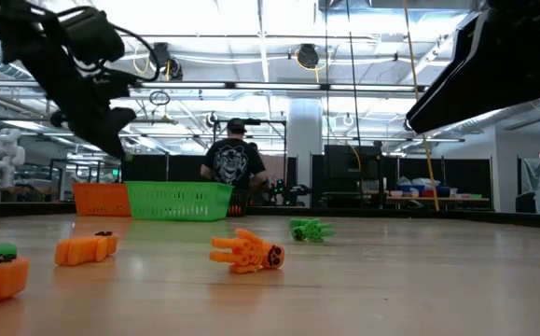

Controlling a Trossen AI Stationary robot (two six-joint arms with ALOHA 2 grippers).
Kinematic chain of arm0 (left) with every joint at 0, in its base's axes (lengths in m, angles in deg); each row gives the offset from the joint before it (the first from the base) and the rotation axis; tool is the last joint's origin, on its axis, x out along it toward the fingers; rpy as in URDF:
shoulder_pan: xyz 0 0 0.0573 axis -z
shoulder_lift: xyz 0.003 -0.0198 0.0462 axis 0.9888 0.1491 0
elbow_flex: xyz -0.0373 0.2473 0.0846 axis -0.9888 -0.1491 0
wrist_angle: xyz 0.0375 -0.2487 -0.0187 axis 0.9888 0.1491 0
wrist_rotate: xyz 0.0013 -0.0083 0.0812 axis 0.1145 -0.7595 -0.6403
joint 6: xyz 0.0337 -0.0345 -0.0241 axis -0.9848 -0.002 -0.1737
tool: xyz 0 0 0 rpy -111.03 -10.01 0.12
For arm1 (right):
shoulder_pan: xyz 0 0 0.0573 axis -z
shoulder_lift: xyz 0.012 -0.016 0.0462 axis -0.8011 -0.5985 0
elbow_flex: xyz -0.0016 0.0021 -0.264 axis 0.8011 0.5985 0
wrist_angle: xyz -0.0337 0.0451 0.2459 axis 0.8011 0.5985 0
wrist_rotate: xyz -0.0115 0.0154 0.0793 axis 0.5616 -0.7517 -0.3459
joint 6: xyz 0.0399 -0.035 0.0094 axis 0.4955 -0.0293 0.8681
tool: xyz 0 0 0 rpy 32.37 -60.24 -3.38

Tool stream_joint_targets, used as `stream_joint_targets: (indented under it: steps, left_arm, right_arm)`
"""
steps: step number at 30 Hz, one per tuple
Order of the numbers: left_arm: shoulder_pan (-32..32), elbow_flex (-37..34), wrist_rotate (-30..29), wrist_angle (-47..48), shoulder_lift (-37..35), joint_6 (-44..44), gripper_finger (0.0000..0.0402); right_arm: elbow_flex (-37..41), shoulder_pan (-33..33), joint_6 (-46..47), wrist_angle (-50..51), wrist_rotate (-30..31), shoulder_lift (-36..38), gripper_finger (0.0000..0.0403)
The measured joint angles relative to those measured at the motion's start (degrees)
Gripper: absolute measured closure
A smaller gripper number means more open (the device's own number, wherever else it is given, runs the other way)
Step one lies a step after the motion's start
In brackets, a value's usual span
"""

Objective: Sort Halloween decoration
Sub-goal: Put the green skeleton toy into the orange bin, then put the orange skeleton toy into the black bin

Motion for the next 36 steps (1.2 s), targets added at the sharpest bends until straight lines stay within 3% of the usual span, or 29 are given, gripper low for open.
stream_joint_targets:
  steps: [5,10,15,19,23,26,30,36]
  left_arm:
    - [-4.78,-2.66,-1.3,-5.47,0.05,0.01,0.0365]
    - [-7.75,-4.33,1.74,-7.66,0.26,0.11,0.0306]
    - [-7.55,-4.3,1.86,-7.96,0.26,-0.04,0.0251]
    - [-5.65,-3.67,2.96,-7.94,-0.37,1.2,0.0233]
    - [-0.66,-3.32,7.1,-8.04,-3.3,4.3,0.0231]
    - [5.29,-3.3,9.24,-8.26,-6.53,7.6,0.0231]
    - [15.87,-3.28,9.18,-9.76,-10.12,11.72,0.0231]
    - [33.62,-3.25,5.91,-19.39,-9.94,10.19,0.0231]
  right_arm:
    - [0.0,0.0,0.01,-1.24,-0.04,0.0,0.0206]
    - [0.0,0.0,-0.02,-3.02,-0.09,0.0,0.0206]
    - [0.0,0.0,0.0,-5.49,-0.13,0.0,0.0206]
    - [0.0,0.0,0.0,-7.73,-0.87,0.0,0.0206]
    - [-1.65,0.0,-0.85,-8.23,-5.77,0.0,0.0206]
    - [-7.16,0.0,-7.08,-7.96,-11.03,0.07,0.0206]
    - [-12.77,0.89,-10.34,-6.77,-15.94,0.09,0.0206]
    - [-13.25,2.33,-11.3,-9.88,-18.21,-1.38,0.0206]
